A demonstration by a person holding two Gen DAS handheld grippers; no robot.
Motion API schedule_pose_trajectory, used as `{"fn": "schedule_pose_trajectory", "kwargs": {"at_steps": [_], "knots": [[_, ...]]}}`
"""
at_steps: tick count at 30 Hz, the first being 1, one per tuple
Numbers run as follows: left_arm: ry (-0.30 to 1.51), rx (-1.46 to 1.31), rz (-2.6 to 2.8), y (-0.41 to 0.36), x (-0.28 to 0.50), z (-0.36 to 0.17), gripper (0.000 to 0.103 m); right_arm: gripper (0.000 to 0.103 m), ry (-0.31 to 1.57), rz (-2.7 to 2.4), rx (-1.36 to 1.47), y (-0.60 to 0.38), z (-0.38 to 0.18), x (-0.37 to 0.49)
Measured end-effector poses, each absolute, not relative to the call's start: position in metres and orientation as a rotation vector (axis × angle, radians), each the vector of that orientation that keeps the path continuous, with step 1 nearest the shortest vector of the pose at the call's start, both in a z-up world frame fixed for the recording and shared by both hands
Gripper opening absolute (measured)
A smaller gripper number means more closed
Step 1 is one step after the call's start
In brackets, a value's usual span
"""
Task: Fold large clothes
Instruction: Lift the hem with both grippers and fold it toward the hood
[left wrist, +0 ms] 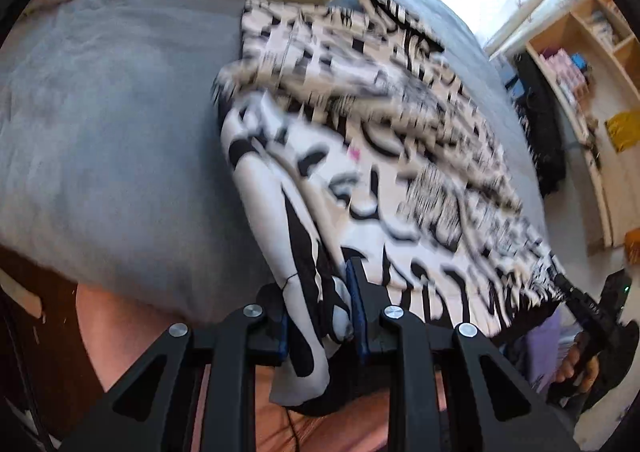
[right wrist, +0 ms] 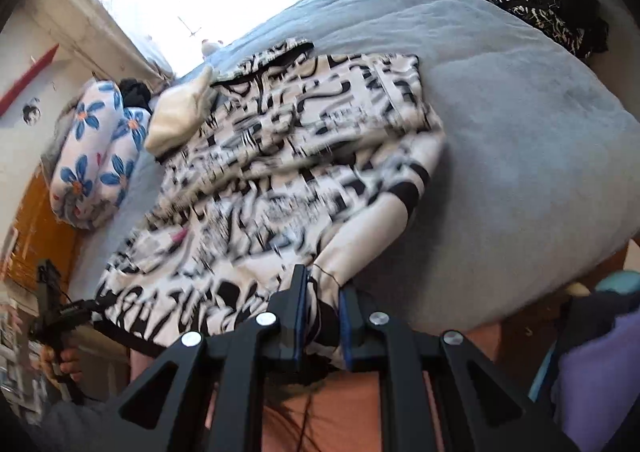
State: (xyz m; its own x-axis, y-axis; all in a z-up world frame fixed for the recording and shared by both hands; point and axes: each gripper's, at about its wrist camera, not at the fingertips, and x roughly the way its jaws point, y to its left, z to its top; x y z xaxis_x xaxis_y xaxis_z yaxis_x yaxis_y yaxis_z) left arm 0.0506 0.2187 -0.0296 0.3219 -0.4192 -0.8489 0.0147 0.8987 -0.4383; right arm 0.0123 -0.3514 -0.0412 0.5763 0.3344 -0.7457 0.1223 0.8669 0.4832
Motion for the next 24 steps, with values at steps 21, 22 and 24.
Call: {"fn": "schedule_pose_trajectory", "kwargs": {"at_steps": [21,22,24], "knots": [[0.970,-0.500,-0.124,0.219,0.370,-0.006,0.075,0.059,0.852,0.038,0.646,-0.405,-0.033,0.315],[0.989,-0.472,-0.125,0.218,0.375,-0.015,0.075,0.059,0.877,0.038,0.616,-0.404,-0.041,0.323],[1.029,-0.418,-0.138,0.212,0.379,-0.034,0.075,0.059,0.930,0.045,0.593,-0.404,-0.059,0.332]]}}
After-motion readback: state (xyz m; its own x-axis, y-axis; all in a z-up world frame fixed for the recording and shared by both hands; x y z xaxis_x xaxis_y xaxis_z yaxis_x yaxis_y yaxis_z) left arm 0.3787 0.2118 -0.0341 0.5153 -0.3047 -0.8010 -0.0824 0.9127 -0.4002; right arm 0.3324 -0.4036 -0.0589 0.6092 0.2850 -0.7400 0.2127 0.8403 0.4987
